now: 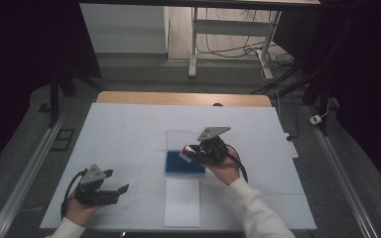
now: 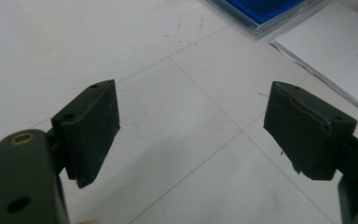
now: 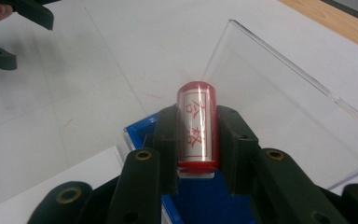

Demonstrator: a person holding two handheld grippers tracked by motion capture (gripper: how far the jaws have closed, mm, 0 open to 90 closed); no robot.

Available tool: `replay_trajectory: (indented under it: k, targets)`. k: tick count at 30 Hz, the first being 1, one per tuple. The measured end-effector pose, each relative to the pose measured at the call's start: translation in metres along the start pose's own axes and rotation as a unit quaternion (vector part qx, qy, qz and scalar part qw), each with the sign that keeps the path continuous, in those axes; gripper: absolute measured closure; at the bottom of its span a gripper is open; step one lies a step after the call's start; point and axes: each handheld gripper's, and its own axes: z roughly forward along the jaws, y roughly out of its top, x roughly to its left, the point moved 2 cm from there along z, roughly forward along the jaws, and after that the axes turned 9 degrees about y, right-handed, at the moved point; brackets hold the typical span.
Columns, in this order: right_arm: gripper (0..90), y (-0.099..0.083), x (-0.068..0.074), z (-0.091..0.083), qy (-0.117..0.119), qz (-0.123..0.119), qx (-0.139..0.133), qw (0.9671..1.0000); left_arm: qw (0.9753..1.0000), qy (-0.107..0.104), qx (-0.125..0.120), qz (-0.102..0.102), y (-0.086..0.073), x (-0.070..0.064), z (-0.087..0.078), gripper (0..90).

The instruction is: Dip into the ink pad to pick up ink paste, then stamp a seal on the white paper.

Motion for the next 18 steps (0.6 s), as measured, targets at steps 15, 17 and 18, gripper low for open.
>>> replay_trajectory:
  k: [15, 17, 18]
  targets:
    - [70.2, -0.001, 0.011, -0.009, 0.015, -0.006, -0.009, 0.9998, 1.0, 0.001, -0.001, -0.001, 0.001, -0.001, 0.0, 18.1]
    - [70.2, -0.002, 0.012, -0.011, 0.016, -0.006, -0.01, 0.9998, 1.0, 0.001, -0.001, 0.0, 0.001, -0.001, 0.001, 18.1]
    - [70.2, -0.002, 0.013, -0.011, 0.018, -0.007, -0.011, 0.9998, 1.0, 0.001, -0.001, 0.001, 0.001, 0.0, 0.001, 18.0]
